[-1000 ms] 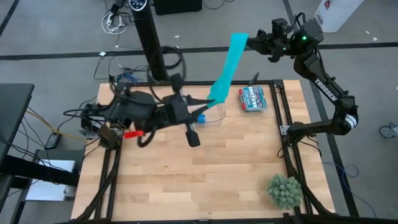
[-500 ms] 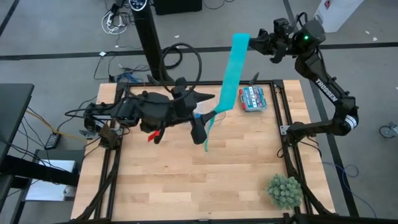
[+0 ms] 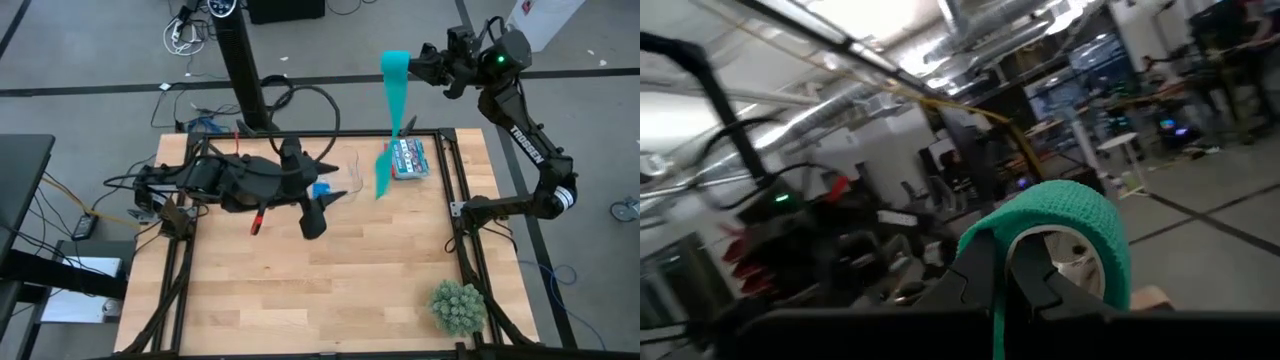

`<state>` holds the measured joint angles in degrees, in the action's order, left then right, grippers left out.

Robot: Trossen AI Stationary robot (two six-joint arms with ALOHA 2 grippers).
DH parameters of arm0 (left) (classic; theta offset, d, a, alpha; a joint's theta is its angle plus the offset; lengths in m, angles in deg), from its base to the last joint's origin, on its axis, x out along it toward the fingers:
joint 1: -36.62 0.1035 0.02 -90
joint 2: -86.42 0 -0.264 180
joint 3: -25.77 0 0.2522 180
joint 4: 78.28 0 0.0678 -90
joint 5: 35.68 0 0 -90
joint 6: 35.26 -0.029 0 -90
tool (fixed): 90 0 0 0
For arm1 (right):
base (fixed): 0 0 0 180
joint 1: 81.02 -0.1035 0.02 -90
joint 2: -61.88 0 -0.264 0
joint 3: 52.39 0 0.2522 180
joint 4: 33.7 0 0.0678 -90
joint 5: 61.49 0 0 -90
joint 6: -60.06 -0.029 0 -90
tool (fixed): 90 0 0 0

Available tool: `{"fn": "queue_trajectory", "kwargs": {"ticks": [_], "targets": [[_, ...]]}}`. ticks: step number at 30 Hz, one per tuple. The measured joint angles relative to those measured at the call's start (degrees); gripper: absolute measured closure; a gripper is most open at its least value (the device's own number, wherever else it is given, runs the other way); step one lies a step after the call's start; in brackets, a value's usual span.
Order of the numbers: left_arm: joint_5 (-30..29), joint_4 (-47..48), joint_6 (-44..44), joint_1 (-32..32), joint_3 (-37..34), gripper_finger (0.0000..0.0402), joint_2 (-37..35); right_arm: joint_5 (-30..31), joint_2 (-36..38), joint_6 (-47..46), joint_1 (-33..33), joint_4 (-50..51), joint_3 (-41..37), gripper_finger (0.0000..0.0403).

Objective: Roll bandage
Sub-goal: Roll the sky blue bandage

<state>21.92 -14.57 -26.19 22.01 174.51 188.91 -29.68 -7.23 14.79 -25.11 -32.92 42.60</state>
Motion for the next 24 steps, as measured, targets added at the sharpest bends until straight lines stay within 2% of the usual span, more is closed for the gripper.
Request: {"fn": "queue_trajectory", "kwargs": {"ticks": [8,13,18,24], "targets": [[0.47,-3.1,8.06,5.49,0.0,0.0153,0.73,0.68,0.95,-4.7,-7.9,-7.52,0.0,0.0403],[6.63,-9.25,8.27,9.07,0.02,0.0153,1.37,2.92,0.95,-6.22,-13.03,-9.9,0.0,0.0403],[13.14,-11.41,10.68,11.92,0.0,0.0153,2.34,5.44,0.93,-5.54,-18.04,-9.91,0.0,0.0403],[15.1,-11.47,10.66,13.89,0.0,0.0153,3.07,7.47,0.91,-5.23,-22.24,-10.1,0.0,0.0403]]}}
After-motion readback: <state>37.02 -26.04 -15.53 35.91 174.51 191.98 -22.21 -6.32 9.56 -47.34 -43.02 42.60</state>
